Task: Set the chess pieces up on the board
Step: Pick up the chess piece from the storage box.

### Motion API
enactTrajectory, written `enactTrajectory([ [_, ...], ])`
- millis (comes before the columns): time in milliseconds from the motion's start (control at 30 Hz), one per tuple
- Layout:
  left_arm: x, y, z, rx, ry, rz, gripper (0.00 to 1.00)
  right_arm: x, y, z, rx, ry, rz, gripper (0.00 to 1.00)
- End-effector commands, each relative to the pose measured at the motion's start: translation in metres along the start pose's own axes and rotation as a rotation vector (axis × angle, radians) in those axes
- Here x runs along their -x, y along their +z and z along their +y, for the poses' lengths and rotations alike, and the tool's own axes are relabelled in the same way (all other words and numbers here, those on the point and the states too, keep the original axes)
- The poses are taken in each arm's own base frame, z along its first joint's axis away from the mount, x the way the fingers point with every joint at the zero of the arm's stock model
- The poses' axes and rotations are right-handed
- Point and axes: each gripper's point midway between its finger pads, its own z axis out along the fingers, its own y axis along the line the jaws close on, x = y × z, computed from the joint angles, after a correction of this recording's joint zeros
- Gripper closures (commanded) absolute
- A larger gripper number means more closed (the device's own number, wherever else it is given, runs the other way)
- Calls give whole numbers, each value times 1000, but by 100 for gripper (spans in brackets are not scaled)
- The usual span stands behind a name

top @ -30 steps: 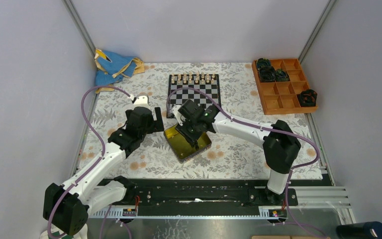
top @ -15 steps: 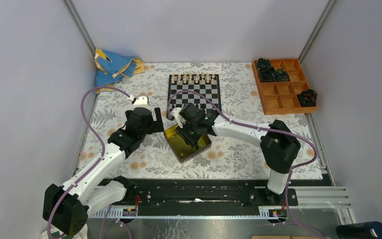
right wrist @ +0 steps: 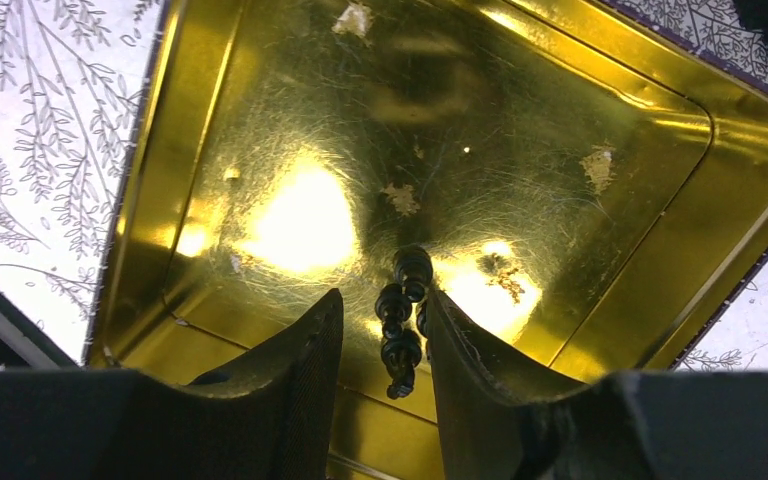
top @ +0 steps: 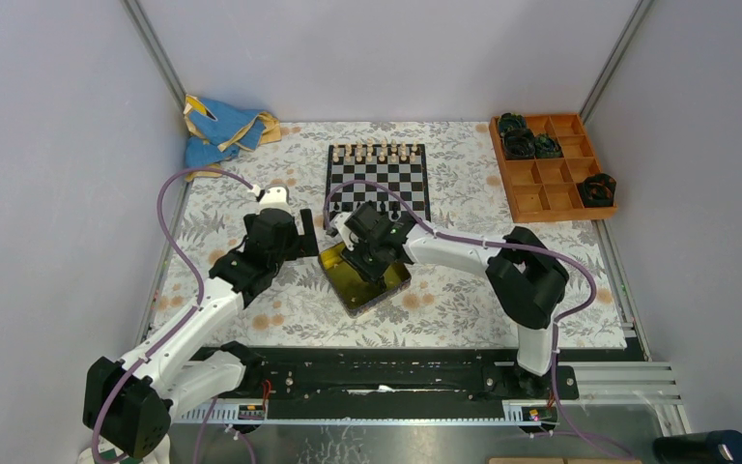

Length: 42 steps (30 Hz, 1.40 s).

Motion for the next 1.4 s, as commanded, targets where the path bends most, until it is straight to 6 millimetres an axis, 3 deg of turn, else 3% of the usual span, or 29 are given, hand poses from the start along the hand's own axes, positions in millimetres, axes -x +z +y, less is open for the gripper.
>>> enactTrajectory([
  [0, 12, 1, 0, -2, -27, -54, 1, 12, 1, -14, -26, 15, -41, 57],
  [633, 10, 4, 0, 5, -22, -44, 1, -1, 16, -16, 12, 28, 3, 64],
  [900, 9, 4, 0, 4, -22, -41, 1, -3, 17, -18, 1, 28, 14, 90],
  [1067, 10, 3, 1, 8, -21, -43, 1, 6, 8, -23, -29, 23, -7, 99],
  [1367, 13, 2, 2, 14, -23, -53, 1, 52, -34, -40, -137, 32, -105, 100],
])
